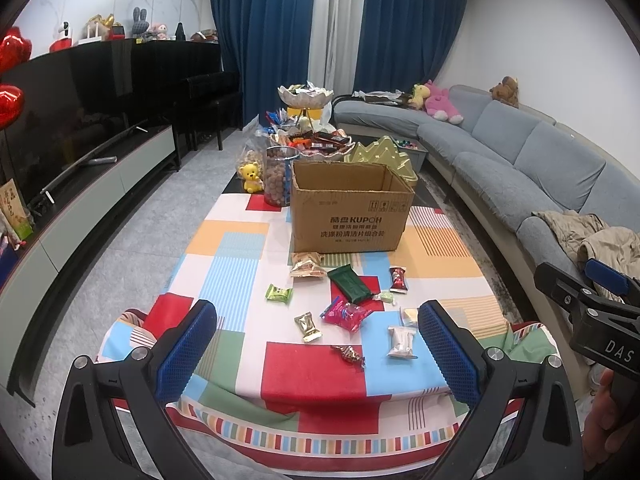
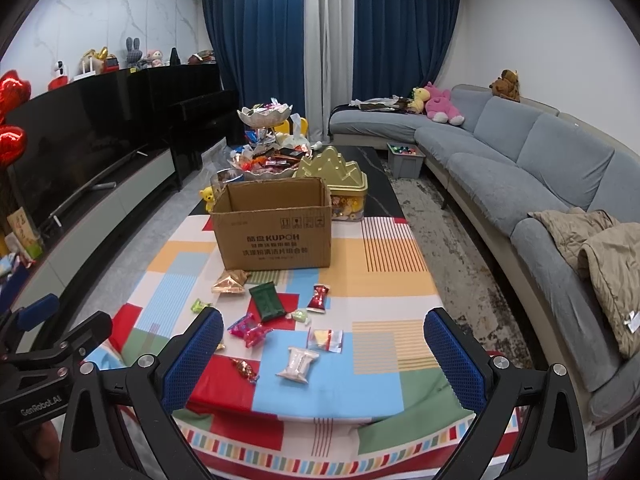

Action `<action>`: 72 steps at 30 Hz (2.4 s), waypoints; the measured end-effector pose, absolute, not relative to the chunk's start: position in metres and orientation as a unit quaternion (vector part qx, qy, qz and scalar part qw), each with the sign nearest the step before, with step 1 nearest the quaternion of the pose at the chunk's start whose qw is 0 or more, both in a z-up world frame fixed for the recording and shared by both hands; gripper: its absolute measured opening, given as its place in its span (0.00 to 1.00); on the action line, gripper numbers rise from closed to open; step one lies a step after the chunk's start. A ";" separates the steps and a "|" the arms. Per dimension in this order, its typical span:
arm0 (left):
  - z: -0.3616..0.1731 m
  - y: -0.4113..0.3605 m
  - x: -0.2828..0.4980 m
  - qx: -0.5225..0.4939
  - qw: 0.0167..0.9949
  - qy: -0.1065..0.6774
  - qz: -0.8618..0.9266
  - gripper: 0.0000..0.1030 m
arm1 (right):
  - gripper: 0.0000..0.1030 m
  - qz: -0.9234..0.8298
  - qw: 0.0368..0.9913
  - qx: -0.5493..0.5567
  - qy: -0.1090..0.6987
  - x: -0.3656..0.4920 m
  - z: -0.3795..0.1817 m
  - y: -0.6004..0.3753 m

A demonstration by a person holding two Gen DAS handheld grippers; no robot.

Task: Organize snacks

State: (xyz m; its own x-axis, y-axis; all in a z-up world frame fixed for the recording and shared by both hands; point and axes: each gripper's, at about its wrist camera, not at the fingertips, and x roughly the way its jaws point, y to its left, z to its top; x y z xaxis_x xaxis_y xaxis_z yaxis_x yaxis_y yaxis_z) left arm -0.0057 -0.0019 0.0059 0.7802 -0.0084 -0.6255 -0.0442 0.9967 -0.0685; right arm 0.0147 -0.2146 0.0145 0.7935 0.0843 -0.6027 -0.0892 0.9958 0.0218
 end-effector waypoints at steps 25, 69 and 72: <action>0.002 -0.003 -0.005 -0.040 0.942 0.332 0.010 1.00 | 0.99 0.048 0.946 -0.007 0.322 0.017 0.010 -0.214; -0.032 -0.012 0.029 -0.009 0.928 0.373 0.013 0.99 | 0.99 0.053 0.930 -0.014 0.364 0.059 -0.023 -0.212; -0.035 -0.016 0.035 0.000 0.926 0.377 0.008 0.99 | 0.99 0.054 0.925 -0.011 0.375 0.066 -0.029 -0.212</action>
State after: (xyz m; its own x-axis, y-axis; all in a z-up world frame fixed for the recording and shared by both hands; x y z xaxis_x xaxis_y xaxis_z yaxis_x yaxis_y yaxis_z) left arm 0.0346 -0.0161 -0.0354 0.7154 0.0151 -0.6985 -0.0157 0.9999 0.0056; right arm 0.0659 -0.2118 -0.0291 0.7128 0.0920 -0.6953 -0.1087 0.9939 0.0200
